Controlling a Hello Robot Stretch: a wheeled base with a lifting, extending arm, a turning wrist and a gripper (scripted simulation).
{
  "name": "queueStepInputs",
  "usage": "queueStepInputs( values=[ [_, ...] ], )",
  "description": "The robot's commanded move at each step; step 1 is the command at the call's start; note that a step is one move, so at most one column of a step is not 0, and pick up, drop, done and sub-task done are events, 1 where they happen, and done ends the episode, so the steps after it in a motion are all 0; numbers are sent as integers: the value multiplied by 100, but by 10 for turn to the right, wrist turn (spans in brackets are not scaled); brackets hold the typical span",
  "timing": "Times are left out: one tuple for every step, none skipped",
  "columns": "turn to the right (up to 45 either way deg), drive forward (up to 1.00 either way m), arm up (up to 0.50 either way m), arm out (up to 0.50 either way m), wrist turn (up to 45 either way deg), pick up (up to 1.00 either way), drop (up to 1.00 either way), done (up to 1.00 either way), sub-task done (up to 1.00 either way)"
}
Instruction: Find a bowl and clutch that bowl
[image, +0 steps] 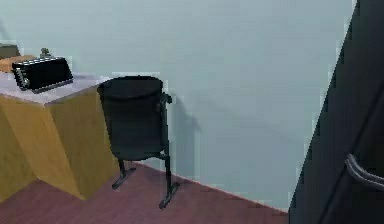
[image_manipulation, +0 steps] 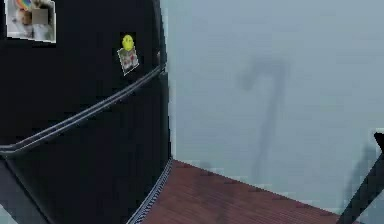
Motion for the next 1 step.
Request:
queueStepInputs(
  values=[
    [450,0,0,0,0,0,0,0,0]
  ],
)
